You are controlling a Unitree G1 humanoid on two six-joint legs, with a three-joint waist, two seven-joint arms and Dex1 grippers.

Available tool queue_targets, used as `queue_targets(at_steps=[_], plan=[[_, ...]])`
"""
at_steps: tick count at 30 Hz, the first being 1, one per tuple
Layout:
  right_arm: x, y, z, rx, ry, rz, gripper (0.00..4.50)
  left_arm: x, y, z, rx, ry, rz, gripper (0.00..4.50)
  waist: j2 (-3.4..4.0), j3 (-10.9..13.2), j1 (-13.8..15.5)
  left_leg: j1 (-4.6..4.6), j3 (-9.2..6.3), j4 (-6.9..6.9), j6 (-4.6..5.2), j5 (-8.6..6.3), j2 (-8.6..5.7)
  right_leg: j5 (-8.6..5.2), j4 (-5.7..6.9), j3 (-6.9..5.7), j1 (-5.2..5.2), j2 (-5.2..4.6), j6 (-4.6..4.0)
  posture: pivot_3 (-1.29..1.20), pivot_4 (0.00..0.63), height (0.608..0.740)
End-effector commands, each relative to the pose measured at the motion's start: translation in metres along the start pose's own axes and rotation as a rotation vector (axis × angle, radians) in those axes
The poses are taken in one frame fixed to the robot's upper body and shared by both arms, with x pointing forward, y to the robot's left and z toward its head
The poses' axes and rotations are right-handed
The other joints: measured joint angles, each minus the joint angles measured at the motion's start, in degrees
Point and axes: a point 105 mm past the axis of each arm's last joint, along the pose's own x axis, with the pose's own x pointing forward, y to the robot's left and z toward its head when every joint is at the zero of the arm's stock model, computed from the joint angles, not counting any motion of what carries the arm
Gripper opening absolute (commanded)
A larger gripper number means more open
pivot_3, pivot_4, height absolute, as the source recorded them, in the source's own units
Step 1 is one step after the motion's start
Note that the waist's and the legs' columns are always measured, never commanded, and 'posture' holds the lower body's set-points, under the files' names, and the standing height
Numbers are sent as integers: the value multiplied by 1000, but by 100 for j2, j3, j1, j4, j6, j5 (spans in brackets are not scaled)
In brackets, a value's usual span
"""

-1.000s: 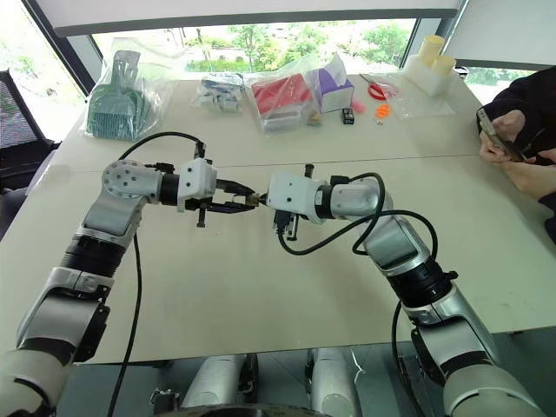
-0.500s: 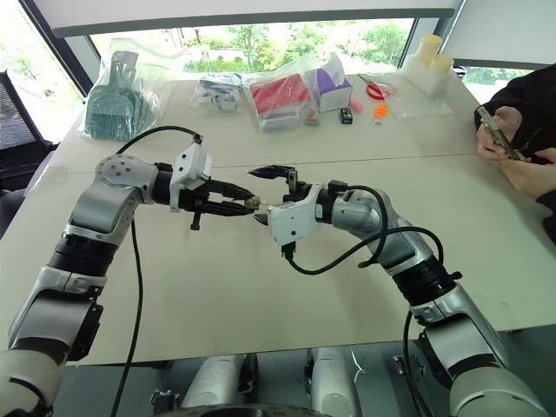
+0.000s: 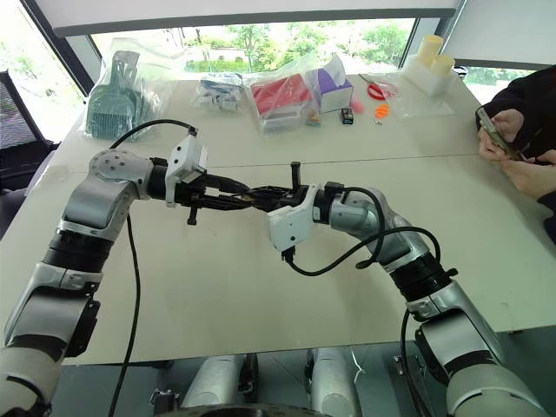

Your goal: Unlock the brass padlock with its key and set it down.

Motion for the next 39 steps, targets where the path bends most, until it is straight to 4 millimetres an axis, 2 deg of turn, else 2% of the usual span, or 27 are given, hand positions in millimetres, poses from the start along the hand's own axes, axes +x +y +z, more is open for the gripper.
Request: queue_targets(at_steps=[1, 7, 9, 12, 16, 25, 28, 33, 36, 39], plan=[[0, -21, 9, -32, -43, -81, 21, 0, -3, 13, 53, -19, -9, 735, 0, 0, 1, 0, 0, 0, 0, 0, 0, 0, 0, 0, 0, 0, 0, 0, 150, 740], [1, -21, 9, -37, -43, -80, 21, -1, -1, 14, 37, -26, 7, 735, 0, 0, -1, 0, 0, 0, 0, 0, 0, 0, 0, 0, 0, 0, 0, 0, 150, 740], [1, -21, 9, -34, -40, -79, 0, -2, 2, 16, 22, -38, 29, 1766, 0, 0, 0, 0, 0, 0, 0, 0, 0, 0, 0, 0, 0, 0, 0, 0, 150, 740], [1, -19, 8, -30, -35, -78, 0, -5, 5, 19, 6, -51, 50, 3027, 0, 0, -1, 0, 0, 0, -1, 0, 0, 0, 0, 0, 0, 0, 0, 0, 150, 740], [1, -18, 6, -21, -29, -77, 0, -10, 9, 24, 0, -72, 100, 4486, 0, 0, -3, 0, 0, 0, -1, 1, 0, 0, 1, 1, 0, 0, 0, 0, 150, 740], [-1, -16, 2, -6, -15, -74, 0, -38, 9, 38, 0, -110, 180, 4486, 0, 0, -20, 1, -2, 0, -3, 2, 1, 0, 1, 1, 0, 0, 0, 0, 150, 740], [0, -16, 2, -3, -17, -74, 0, -40, 7, 37, -3, -107, 184, 3723, 0, 0, -12, 1, -2, 0, -4, 2, 1, 0, 1, 1, 0, 0, 0, 0, 150, 740], [3, -18, 3, 1, -25, -82, 0, -35, -1, 27, -12, -79, 160, 1424, 0, 0, -9, 1, -1, 0, -7, 4, 0, 0, 1, 1, 1, -1, 0, 0, 150, 740], [3, -19, 3, 0, -25, -84, 0, -33, -4, 22, -28, -72, 150, 244, 0, 0, -9, 1, -2, 0, -7, 4, 1, 0, 1, 1, 0, 0, 0, 0, 150, 740], [2, -19, 4, -1, -25, -84, 0, -32, -8, 17, -45, -60, 137, 112, 0, 0, -9, 1, -1, 0, -8, 5, 1, 0, 1, 1, 0, 0, 0, 0, 150, 740]])
